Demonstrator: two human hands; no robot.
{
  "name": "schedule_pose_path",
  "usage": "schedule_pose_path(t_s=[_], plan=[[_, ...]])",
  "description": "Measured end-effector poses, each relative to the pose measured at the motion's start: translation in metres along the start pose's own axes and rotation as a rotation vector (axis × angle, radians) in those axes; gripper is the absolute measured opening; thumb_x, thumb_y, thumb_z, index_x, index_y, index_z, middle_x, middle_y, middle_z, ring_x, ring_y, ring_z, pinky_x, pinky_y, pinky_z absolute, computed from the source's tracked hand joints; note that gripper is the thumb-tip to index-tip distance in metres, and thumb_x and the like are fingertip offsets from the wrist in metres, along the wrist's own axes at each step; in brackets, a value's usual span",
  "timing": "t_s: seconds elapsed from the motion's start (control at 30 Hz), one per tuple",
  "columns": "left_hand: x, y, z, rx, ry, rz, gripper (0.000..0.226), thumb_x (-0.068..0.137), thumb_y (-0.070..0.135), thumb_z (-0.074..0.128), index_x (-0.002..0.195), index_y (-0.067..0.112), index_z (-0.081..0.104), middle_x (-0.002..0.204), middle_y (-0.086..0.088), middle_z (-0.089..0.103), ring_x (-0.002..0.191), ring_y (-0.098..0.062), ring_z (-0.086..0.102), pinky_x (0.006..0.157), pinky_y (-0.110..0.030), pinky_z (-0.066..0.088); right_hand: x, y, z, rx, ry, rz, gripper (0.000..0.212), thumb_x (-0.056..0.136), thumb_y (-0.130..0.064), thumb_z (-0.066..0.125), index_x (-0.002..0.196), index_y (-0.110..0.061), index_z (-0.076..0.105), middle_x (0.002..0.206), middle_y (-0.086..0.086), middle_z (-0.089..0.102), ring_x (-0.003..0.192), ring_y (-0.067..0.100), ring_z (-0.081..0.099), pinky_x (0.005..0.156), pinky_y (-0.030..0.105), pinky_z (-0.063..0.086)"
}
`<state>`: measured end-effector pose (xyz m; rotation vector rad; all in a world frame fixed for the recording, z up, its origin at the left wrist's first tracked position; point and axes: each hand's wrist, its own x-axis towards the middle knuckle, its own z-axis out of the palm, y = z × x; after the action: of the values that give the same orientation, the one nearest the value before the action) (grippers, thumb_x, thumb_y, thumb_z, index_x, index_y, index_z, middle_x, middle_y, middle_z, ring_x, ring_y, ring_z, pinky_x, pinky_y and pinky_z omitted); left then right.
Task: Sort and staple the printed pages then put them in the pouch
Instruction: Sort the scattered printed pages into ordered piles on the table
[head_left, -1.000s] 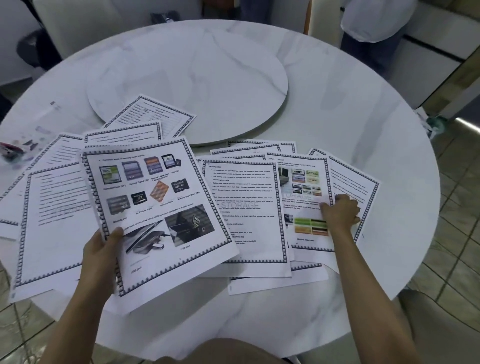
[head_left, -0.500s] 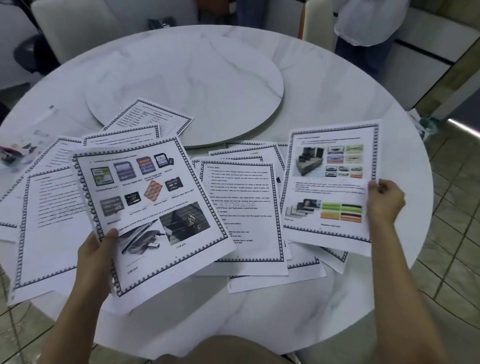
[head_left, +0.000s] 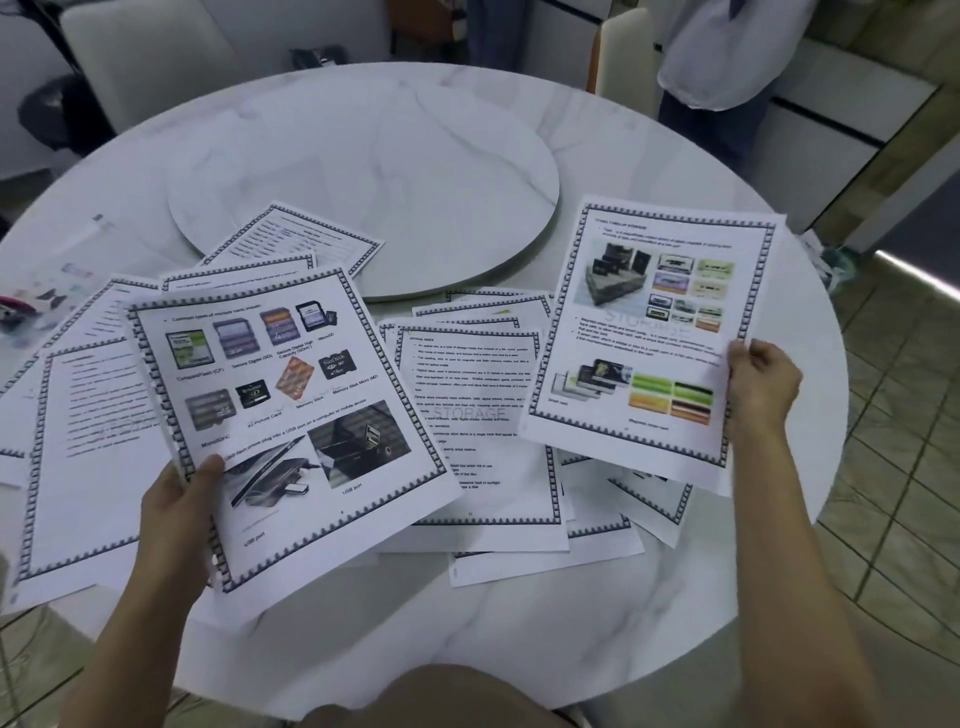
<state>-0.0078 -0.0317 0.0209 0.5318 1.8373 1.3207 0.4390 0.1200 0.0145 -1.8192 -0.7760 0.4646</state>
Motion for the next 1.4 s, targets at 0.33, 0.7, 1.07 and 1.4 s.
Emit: schedule_pose_path(t_s=[0.33,0.7,1.07,1.4], plan=[[-0.001,0.004,-0.005,0.013,0.013,0.032,0.017,0.098,0.015,0.042,0.113,0.014,0.051,0.107,-0.014,0.057,0.077,-0.016,0.057,0.078,-0.036,0.045,-0.076,0.006,0.075,-0.082,-0.331,0.063,0.022,0.093,-0.014,0.052,0.107,0.002,0.059,0.102,0.010,0.063,0.088,0.023,0.060,0.081,0.030,0.049],[-0.004,-0.005,0.021,0.046,-0.029,0.031,0.017,0.098,0.013,0.043,0.112,0.013,0.052,0.109,-0.013,0.058,0.083,-0.029,0.057,0.086,-0.041,0.043,-0.098,0.026,0.079,-0.157,-0.421,-0.055,0.020,0.090,-0.009,0.057,0.105,0.002,0.063,0.100,0.014,0.065,0.086,0.017,0.056,0.071,0.012,0.040],[-0.005,-0.019,0.030,0.070,-0.043,-0.007,0.029,0.098,0.012,0.043,0.124,0.005,0.052,0.109,-0.014,0.058,0.093,-0.032,0.055,0.087,-0.042,0.043,-0.034,0.073,0.004,-0.788,-0.174,0.146,0.060,0.088,-0.026,0.062,0.126,0.013,0.037,0.135,0.031,0.032,0.124,0.041,0.032,0.098,0.043,0.034],[-0.008,-0.021,0.042,0.087,-0.067,-0.009,0.031,0.098,0.011,0.042,0.126,0.002,0.051,0.110,-0.014,0.057,0.093,-0.030,0.055,0.085,-0.039,0.042,-0.022,0.075,0.002,-0.597,-0.121,0.251,0.049,0.080,-0.012,0.069,0.119,0.010,0.048,0.127,0.031,0.044,0.117,0.042,0.043,0.094,0.042,0.040]])
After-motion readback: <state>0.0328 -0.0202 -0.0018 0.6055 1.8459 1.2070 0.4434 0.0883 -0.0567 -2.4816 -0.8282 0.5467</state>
